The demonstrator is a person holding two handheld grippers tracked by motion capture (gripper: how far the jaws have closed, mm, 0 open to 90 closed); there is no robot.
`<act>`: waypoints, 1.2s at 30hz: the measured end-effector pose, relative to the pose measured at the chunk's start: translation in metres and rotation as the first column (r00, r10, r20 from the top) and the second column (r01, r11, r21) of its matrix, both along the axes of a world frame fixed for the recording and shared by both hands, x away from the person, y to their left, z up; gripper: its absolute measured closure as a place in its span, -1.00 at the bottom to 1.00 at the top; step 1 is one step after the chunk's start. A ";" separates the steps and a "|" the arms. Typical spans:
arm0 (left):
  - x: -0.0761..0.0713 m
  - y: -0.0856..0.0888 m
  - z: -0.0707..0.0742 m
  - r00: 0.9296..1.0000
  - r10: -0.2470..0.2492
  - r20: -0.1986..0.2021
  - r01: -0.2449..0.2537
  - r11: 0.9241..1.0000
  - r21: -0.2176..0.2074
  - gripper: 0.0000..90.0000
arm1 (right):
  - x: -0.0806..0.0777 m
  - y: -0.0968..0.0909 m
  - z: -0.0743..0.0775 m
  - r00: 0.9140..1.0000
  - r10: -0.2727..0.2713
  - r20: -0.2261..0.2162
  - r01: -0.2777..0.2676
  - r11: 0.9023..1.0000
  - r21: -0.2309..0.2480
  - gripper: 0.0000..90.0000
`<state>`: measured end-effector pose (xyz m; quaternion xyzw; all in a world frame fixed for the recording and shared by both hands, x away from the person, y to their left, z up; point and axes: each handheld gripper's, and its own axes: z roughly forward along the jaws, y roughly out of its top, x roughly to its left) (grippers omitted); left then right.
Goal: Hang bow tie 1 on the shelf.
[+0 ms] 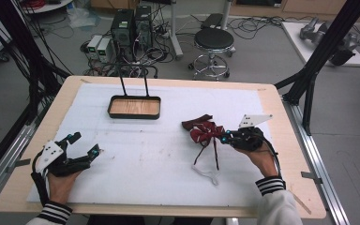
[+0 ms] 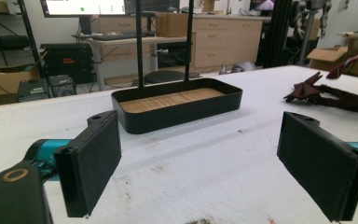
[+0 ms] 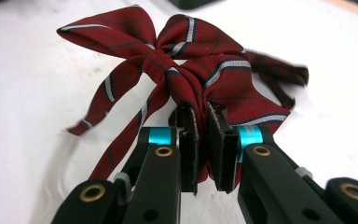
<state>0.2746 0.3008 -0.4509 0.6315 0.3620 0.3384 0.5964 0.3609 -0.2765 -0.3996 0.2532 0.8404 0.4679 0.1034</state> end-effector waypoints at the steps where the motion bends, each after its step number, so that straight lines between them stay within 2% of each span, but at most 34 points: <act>1: 0.000 0.000 0.001 1.000 -0.004 -0.002 0.004 1.000 0.008 -0.69 | 0.000 0.000 0.000 1.000 0.000 0.000 0.000 1.000 0.000 0.86; 5: 0.005 -0.006 0.010 0.999 -0.048 -0.008 0.048 0.999 0.006 -0.69 | -0.001 0.004 0.001 1.000 0.010 0.014 -0.011 0.999 0.050 0.86; 7: 0.009 -0.009 0.016 0.997 -0.080 -0.022 0.080 0.997 0.019 -0.69 | -0.001 0.006 0.002 1.000 0.017 0.020 -0.019 0.997 0.072 0.86; 9: 0.014 -0.013 0.022 0.990 -0.138 -0.041 0.139 0.990 0.025 -0.70 | -0.002 0.010 0.004 0.999 0.027 0.040 -0.031 0.994 0.106 0.86; 11: 0.018 -0.018 0.028 0.980 -0.192 -0.057 0.194 0.980 0.038 -0.70 | -0.002 0.012 0.004 0.999 0.032 0.043 -0.037 0.992 0.117 0.86; 13: 0.021 -0.023 0.034 0.973 -0.223 -0.059 0.225 0.973 0.047 -0.70 | -0.002 0.014 0.006 0.998 0.038 0.047 -0.044 0.990 0.134 0.86; 18: 0.031 -0.035 0.049 0.955 -0.288 -0.070 0.291 0.956 0.039 -0.73 | -0.004 0.019 0.012 0.996 0.056 0.071 -0.067 0.984 0.165 0.86; 20: 0.034 -0.040 0.054 0.951 -0.298 -0.079 0.301 0.953 0.039 -0.75 | -0.004 0.022 0.013 0.994 0.066 0.084 -0.080 0.981 0.178 0.86; 23: 0.038 -0.047 0.060 0.939 -0.333 -0.084 0.337 0.941 0.029 -0.75 | -0.004 0.030 0.015 0.993 0.080 0.090 -0.094 0.981 0.168 0.86; 30: 0.049 -0.068 0.077 0.904 -0.418 -0.089 0.422 0.906 0.028 -0.75 | -0.004 0.050 0.021 0.986 0.126 0.109 -0.141 0.980 0.142 0.85; 31: 0.051 -0.072 0.081 0.897 -0.434 -0.088 0.438 0.899 0.033 -0.75 | -0.004 0.052 0.021 0.985 0.130 0.111 -0.145 0.980 0.140 0.85; 32: 0.052 -0.075 0.083 0.895 -0.438 -0.086 0.443 0.896 0.037 -0.75 | -0.004 0.056 0.022 0.985 0.141 0.105 -0.154 0.979 0.136 0.85; 35: 0.056 -0.086 0.091 0.877 -0.473 -0.082 0.477 0.878 0.040 -0.75 | -0.004 0.063 0.024 0.981 0.151 0.122 -0.168 0.975 0.144 0.85; 36: 0.056 -0.088 0.093 0.875 -0.477 -0.080 0.481 0.876 0.038 -0.75 | -0.004 0.065 0.024 0.980 0.154 0.127 -0.172 0.974 0.145 0.85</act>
